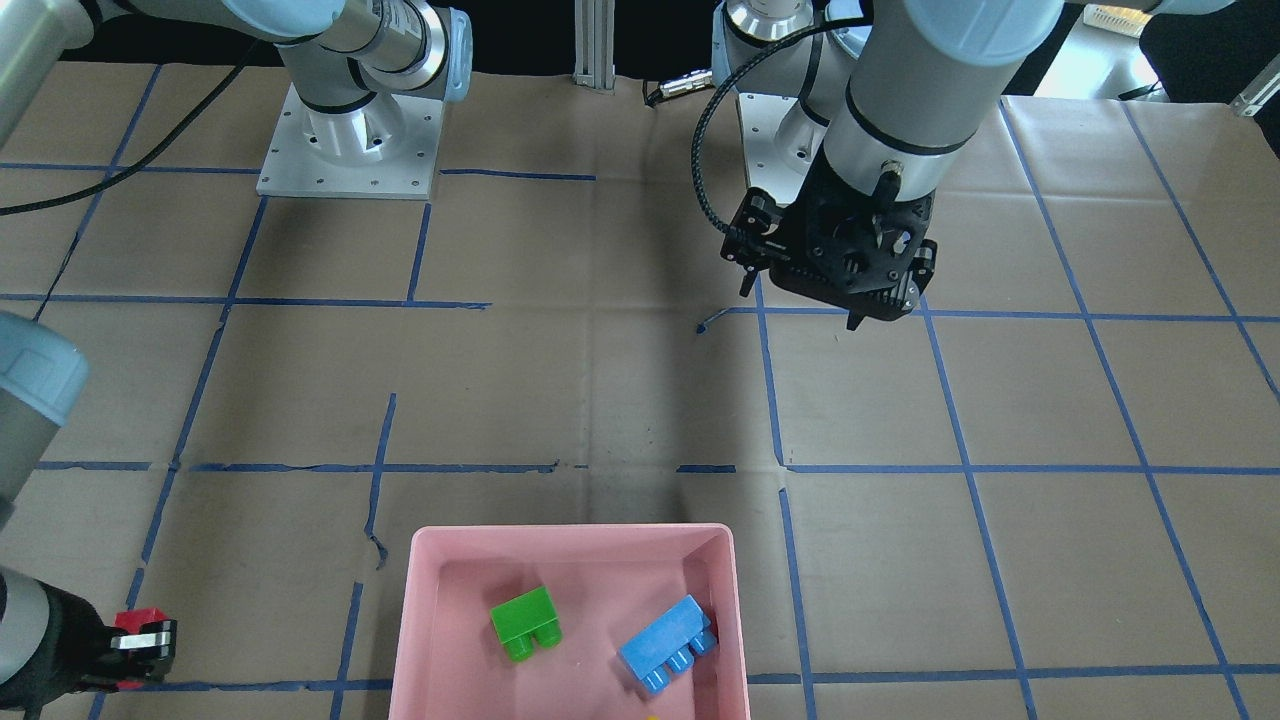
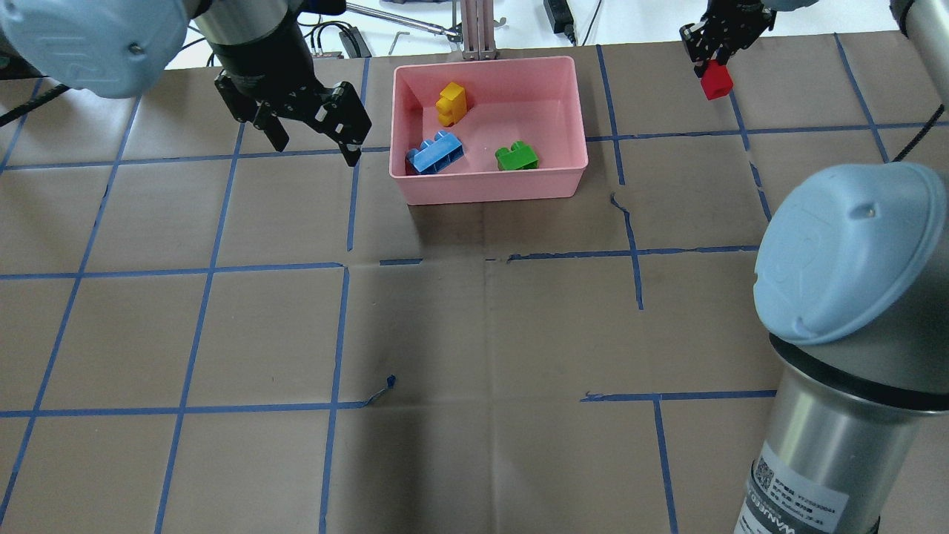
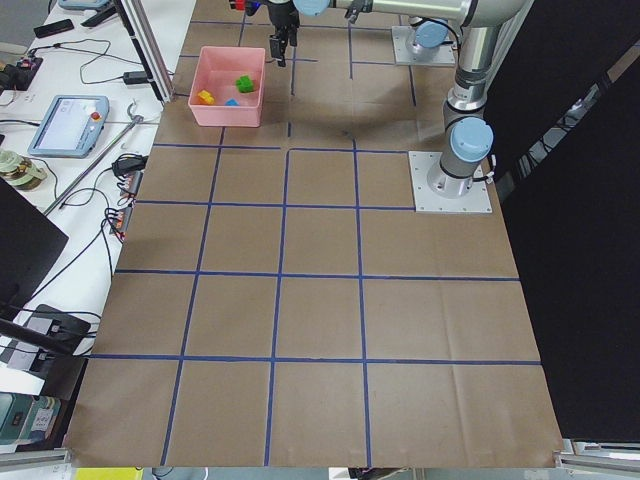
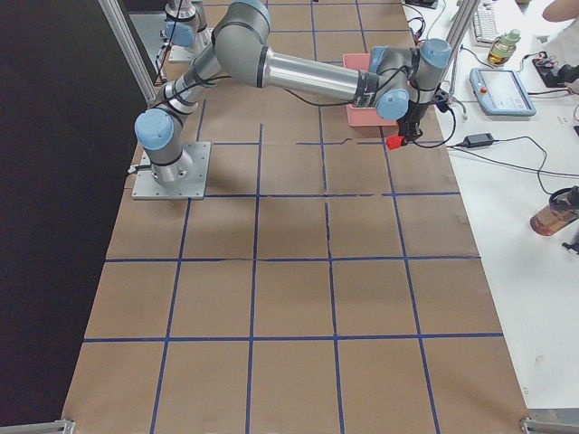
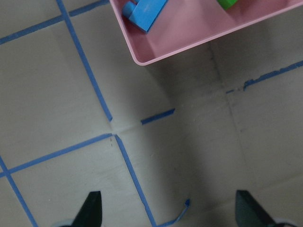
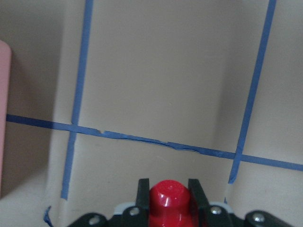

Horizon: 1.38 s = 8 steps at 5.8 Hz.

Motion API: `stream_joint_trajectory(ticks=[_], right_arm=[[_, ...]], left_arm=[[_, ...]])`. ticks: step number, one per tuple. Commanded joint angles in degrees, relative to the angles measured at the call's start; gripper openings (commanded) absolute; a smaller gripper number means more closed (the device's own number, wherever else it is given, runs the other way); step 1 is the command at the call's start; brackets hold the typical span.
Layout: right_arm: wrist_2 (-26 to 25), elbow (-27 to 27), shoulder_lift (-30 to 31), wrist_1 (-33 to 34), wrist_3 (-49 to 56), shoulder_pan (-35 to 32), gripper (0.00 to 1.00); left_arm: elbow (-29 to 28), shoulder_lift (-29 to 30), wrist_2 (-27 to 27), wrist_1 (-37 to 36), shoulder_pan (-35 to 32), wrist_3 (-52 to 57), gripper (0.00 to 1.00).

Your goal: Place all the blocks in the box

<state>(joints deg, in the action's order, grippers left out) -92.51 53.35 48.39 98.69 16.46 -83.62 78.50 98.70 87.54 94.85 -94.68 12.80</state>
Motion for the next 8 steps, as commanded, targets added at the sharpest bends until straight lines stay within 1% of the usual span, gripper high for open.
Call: stream_joint_trajectory(ticks=[1, 2, 3, 4, 5, 6, 7, 8], right_arm=[[0.31, -0.18, 2.49, -0.43, -14.26, -7.82, 0.1], [1.97, -0.09, 2.06, -0.17, -23.14, -11.87, 0.1], [5.2, -0.09, 0.05, 0.7, -29.66, -14.35, 0.1], [5.58, 0.0, -3.62, 0.97, -30.86, -15.51, 0.11], [7.33, 0.17, -5.92, 3.41, -32.18, -16.13, 0.15], [6.82, 0.44, -6.03, 3.52, -31.76, -16.13, 0.68], [6.56, 0.53, -5.6, 3.09, -31.58, -15.96, 0.99], [6.38, 0.35, -5.07, 2.56, -31.49, -15.61, 1.0]], left_arm=[[0.59, -2.54, 0.17, 1.3, 1.17, -0.06, 0.99], [0.78, -3.59, 1.48, 2.08, 1.43, -0.06, 0.99], [0.95, -4.73, 1.66, 3.83, 3.0, -0.15, 0.99], [0.96, -5.01, 1.23, 3.85, 3.62, -0.23, 0.99], [1.04, -5.01, 1.31, 3.94, 3.71, -0.23, 0.99], [1.13, -5.01, 1.23, 3.85, 3.63, -0.23, 0.99], [1.22, -5.01, 1.31, 3.85, 3.63, -0.23, 0.99], [1.22, -5.1, 1.4, 4.02, 3.63, -0.67, 0.99]])
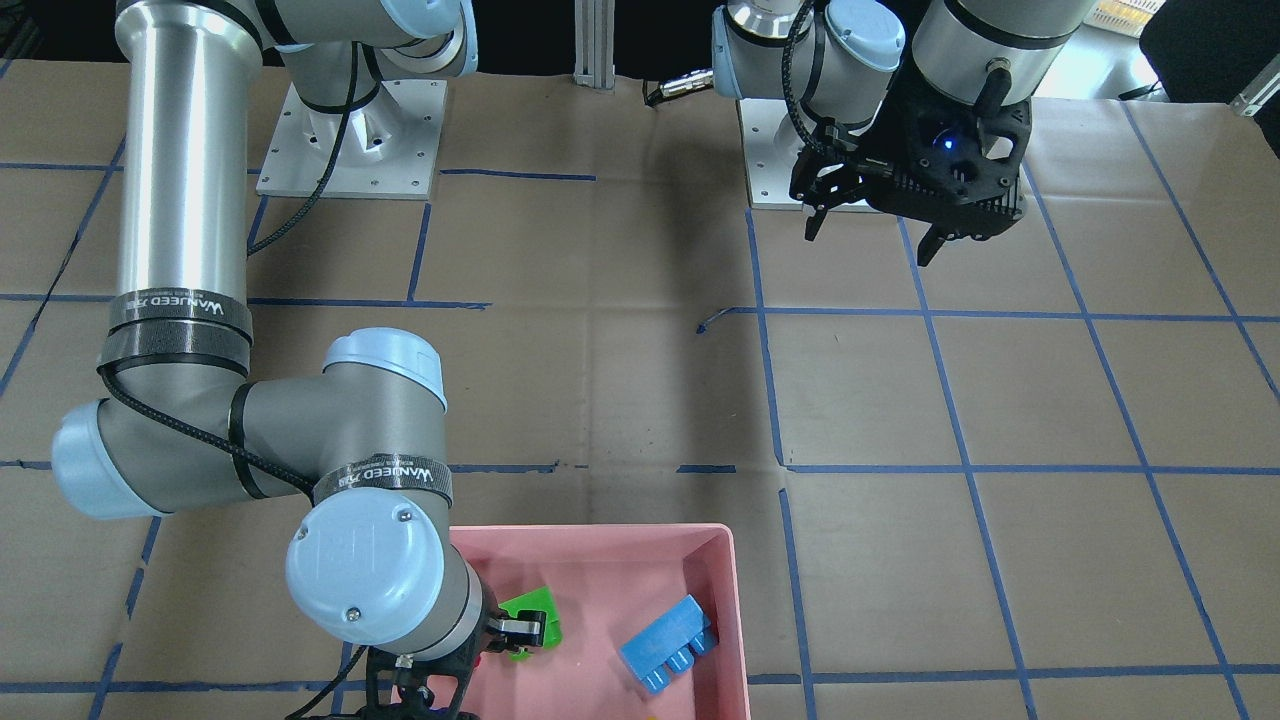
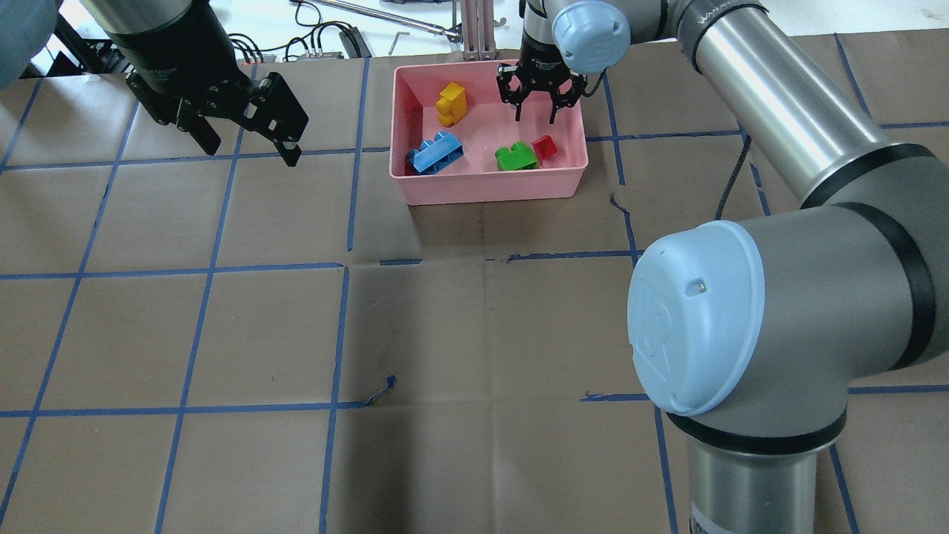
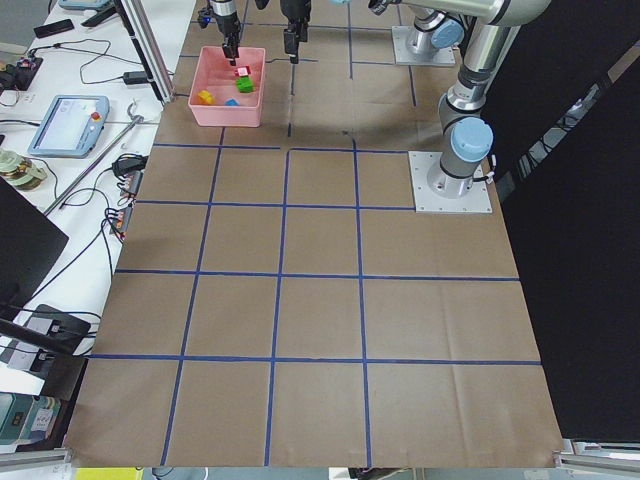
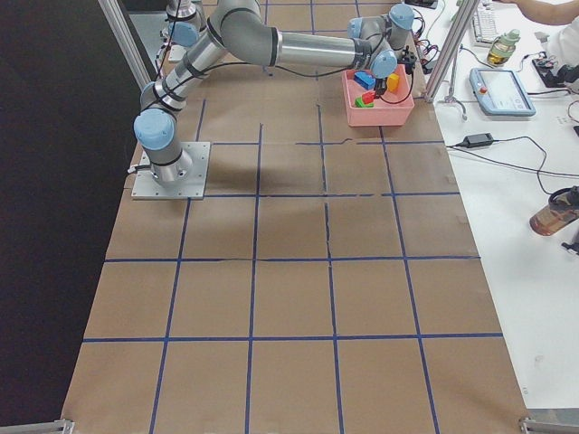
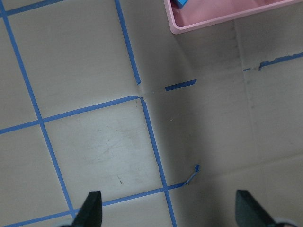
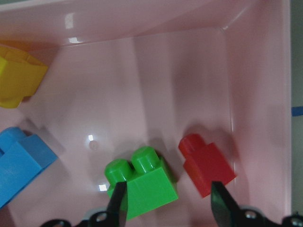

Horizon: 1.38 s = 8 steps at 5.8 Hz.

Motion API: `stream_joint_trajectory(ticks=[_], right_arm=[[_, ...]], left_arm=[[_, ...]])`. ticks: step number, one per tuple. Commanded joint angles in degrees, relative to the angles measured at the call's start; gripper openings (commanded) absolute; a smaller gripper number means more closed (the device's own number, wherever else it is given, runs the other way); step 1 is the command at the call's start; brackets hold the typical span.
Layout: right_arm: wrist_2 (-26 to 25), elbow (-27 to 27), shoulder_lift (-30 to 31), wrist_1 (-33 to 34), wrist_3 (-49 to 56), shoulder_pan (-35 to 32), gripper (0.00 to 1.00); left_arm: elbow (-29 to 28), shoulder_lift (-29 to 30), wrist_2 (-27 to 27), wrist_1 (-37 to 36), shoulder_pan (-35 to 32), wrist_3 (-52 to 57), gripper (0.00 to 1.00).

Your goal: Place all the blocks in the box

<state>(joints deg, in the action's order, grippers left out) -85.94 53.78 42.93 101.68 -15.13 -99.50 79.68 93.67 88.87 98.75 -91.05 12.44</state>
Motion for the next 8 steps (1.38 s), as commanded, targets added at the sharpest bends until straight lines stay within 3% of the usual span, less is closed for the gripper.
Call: stream_joint_trajectory(ticks=[1, 5, 6, 8], right_arm=[[-0.28, -0.42, 1.79, -1.13, 0.19, 0.88, 1.0], [-4.12, 1.15, 17.33, -21.31, 7.48, 6.07, 0.99], [-4.23, 4.11, 21.19, -24.92, 7.48, 6.25, 0.99], [-4.93, 19.26, 32.33, -23.65, 8.28, 6.95, 0.99]], left_arm=[[0.12, -0.15, 0.51, 0.21, 0.0, -3.88, 0.99], [1.35, -0.76, 0.34, -0.67, -0.09, -8.31, 0.99], [1.35, -0.76, 0.43, -0.58, -0.09, -8.31, 0.99], [1.35, -0.76, 0.43, -0.67, -0.09, -8.22, 0.99]])
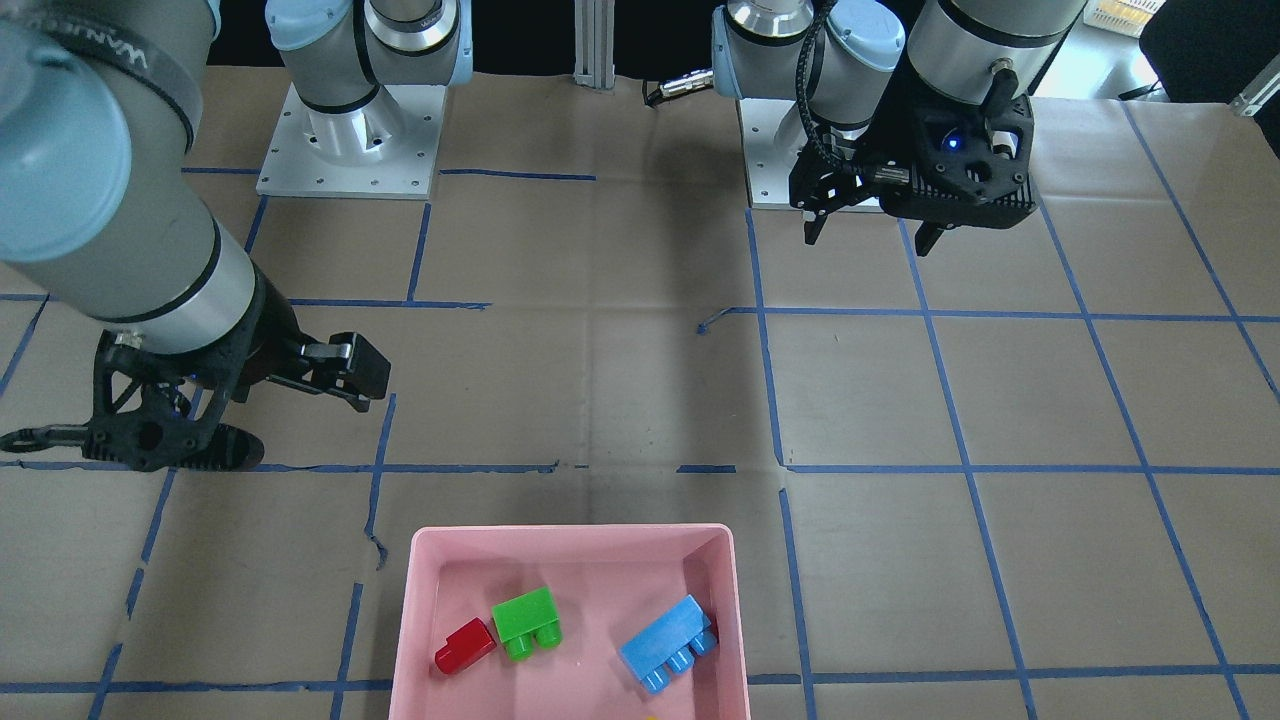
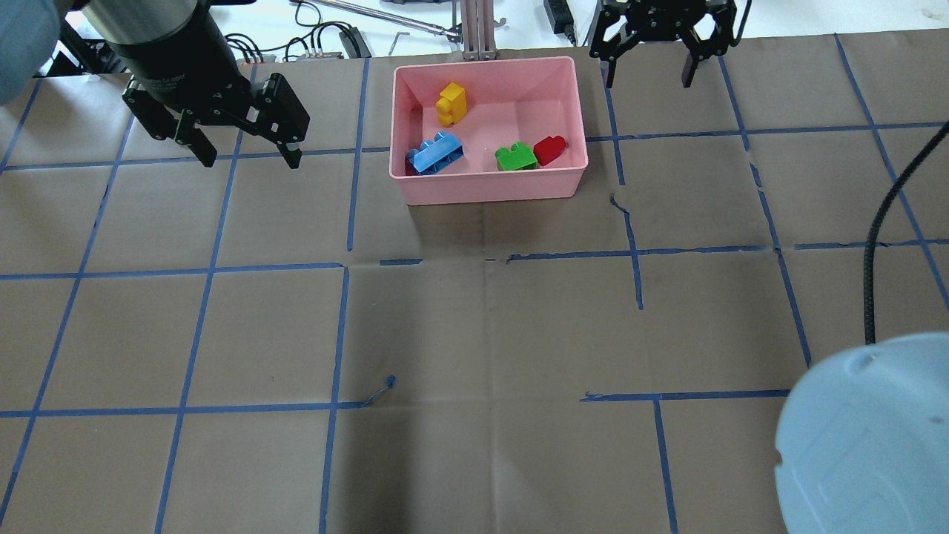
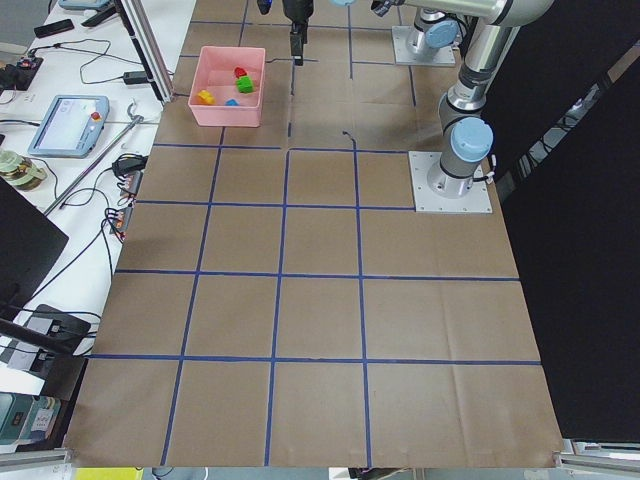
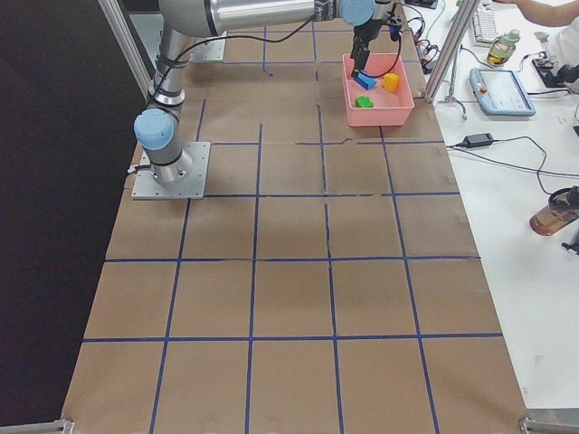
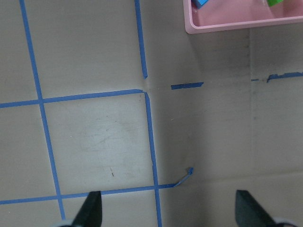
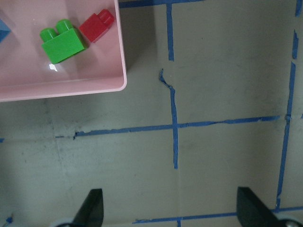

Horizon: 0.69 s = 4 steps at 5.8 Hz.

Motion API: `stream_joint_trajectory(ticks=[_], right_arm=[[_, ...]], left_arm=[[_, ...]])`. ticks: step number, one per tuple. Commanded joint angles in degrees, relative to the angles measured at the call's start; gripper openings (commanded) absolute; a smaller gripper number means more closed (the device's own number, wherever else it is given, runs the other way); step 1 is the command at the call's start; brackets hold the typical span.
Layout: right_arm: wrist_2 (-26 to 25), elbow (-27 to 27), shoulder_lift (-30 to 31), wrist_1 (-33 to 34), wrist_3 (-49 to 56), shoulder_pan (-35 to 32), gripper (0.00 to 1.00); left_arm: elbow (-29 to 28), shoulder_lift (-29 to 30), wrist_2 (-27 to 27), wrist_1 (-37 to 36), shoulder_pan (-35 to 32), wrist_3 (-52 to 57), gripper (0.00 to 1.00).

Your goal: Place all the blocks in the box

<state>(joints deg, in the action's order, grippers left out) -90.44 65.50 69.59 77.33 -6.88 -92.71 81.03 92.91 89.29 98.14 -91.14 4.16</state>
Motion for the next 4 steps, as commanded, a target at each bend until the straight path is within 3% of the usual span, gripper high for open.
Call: stream_joint_trajectory(ticks=[1, 2, 4], right_arm=[[-0.44, 11.63, 8.61, 2.89, -0.06, 0.25, 0.99], [-0.53, 16.37, 11.59, 8.65, 0.11, 0.25, 1.0], [-0.53, 15.98, 11.62, 8.71, -0.15, 0.25, 1.0]], left_arm=[[0.0, -0.01, 0.0, -0.06, 0.0, 0.06, 0.99], [0.0, -0.01, 0.0, -0.06, 0.0, 0.14, 0.99], [0.0, -0.01, 0.0, -0.14, 0.0, 0.14, 0.99]])
